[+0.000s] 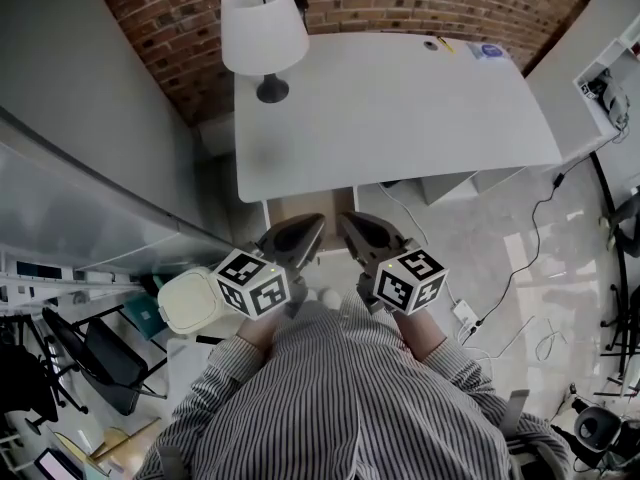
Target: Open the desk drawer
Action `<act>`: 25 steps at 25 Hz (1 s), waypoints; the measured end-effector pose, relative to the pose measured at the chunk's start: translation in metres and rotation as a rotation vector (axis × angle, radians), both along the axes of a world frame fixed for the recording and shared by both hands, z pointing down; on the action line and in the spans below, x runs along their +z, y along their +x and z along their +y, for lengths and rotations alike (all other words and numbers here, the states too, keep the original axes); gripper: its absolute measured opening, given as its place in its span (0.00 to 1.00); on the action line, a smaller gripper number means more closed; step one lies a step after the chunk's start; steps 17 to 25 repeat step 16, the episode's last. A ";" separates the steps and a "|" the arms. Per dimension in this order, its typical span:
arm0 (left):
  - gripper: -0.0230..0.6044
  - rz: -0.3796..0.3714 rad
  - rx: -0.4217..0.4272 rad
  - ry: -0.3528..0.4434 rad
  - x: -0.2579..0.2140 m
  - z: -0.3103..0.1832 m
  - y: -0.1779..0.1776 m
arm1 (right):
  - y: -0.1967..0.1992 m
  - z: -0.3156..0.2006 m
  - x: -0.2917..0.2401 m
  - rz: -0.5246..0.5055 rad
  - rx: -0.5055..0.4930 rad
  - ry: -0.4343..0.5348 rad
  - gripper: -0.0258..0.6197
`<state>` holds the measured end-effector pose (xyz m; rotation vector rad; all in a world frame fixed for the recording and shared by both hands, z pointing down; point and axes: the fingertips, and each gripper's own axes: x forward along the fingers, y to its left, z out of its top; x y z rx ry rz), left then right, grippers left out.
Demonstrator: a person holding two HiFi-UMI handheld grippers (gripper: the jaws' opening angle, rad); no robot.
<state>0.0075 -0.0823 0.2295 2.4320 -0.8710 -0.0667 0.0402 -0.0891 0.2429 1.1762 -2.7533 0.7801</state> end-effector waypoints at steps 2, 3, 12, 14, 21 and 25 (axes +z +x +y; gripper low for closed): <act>0.06 -0.001 -0.002 -0.002 0.001 0.000 0.001 | 0.000 0.001 0.003 0.005 -0.002 -0.007 0.07; 0.06 -0.003 -0.002 -0.005 0.002 0.001 0.001 | 0.001 0.001 0.005 0.003 -0.004 -0.015 0.06; 0.06 -0.008 -0.009 -0.019 0.008 -0.003 0.005 | 0.010 -0.008 0.004 0.001 0.026 0.006 0.07; 0.06 -0.008 -0.008 -0.020 0.009 -0.004 0.007 | 0.012 -0.009 0.004 0.004 0.025 0.009 0.07; 0.06 -0.011 -0.006 -0.021 0.011 -0.004 0.010 | 0.013 -0.010 0.005 0.007 0.021 0.011 0.06; 0.06 -0.011 -0.006 -0.021 0.011 -0.004 0.010 | 0.013 -0.010 0.005 0.007 0.021 0.011 0.06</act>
